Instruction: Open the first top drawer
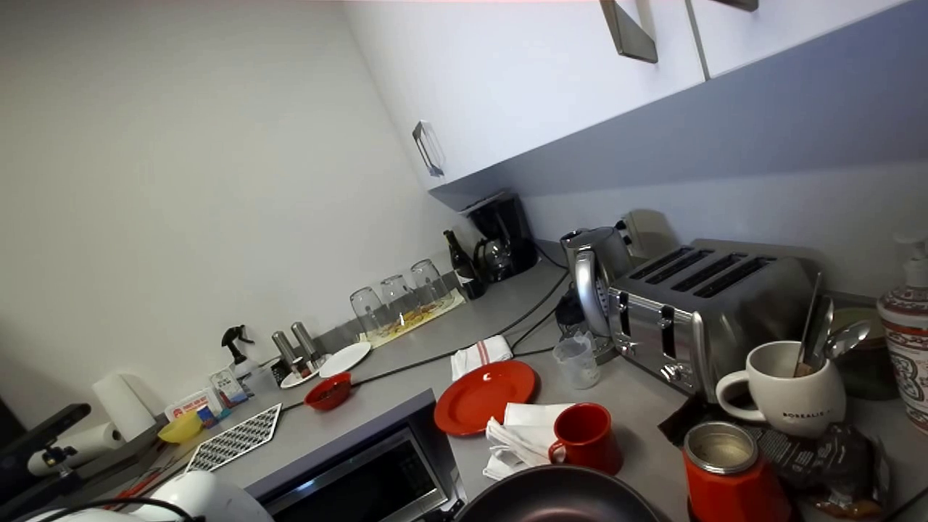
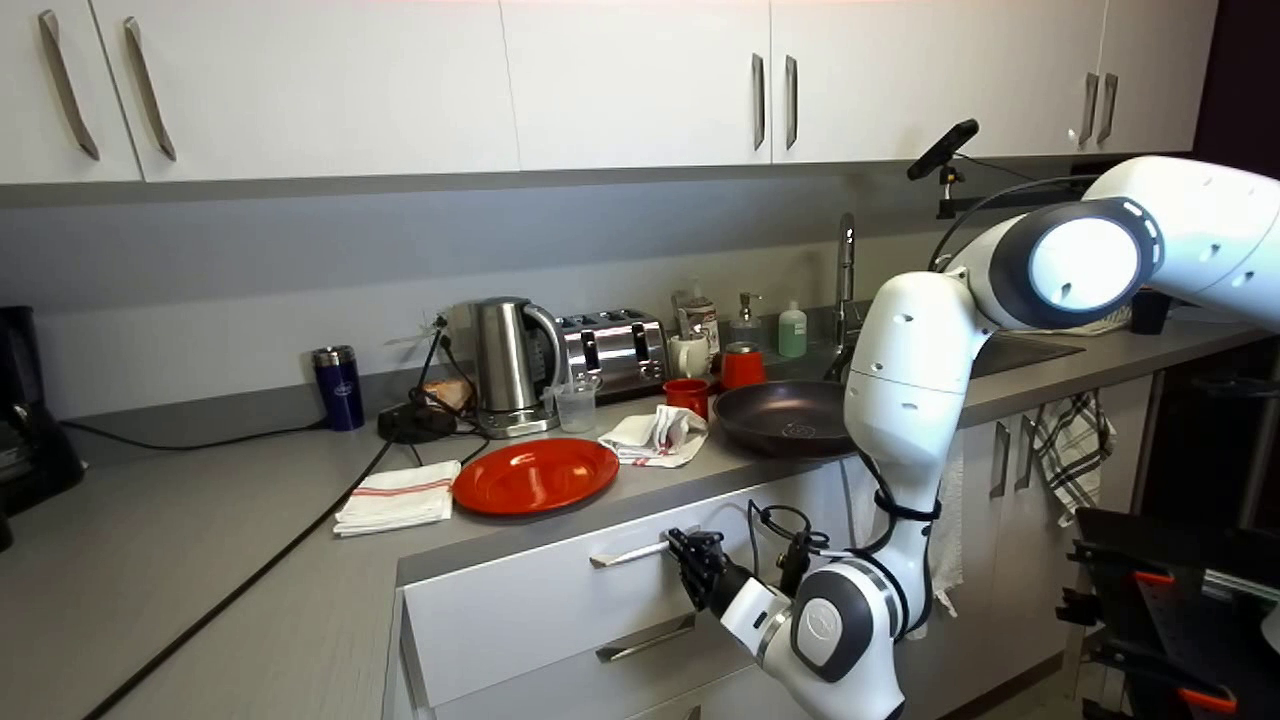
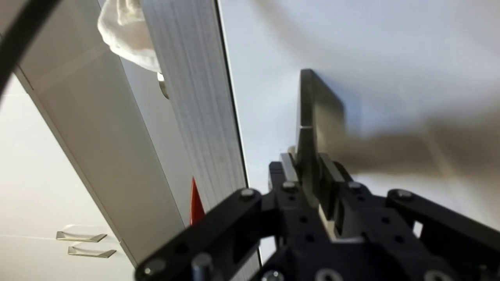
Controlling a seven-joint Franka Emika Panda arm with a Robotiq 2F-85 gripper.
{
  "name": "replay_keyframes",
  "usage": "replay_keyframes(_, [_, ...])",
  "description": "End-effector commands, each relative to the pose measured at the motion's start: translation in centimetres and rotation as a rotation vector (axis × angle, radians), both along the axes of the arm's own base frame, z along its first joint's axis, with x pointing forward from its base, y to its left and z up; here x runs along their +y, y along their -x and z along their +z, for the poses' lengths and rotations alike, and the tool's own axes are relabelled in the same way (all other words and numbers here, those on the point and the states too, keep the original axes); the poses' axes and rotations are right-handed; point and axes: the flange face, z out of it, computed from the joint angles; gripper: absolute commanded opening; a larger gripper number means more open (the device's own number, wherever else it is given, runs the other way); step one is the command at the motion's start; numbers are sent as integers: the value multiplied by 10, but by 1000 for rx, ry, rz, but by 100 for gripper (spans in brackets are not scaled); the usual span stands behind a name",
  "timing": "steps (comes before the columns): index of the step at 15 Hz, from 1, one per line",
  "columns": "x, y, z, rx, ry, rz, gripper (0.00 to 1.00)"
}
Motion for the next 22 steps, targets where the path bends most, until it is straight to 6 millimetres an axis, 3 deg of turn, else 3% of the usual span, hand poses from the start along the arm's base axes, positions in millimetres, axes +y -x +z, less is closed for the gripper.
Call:
replay_keyframes(1, [51, 48, -19, -10, -82, 127, 6])
replay_keyframes(8, [50, 49, -19, -6, -77, 131, 6])
replay_keyframes(9, [0, 0, -1, -1, 2, 1, 6])
replay_keyframes(10, [-3, -2, 0, 4, 16, -8, 16])
replay_keyframes(22, [-8, -10, 1, 13, 17, -14, 16])
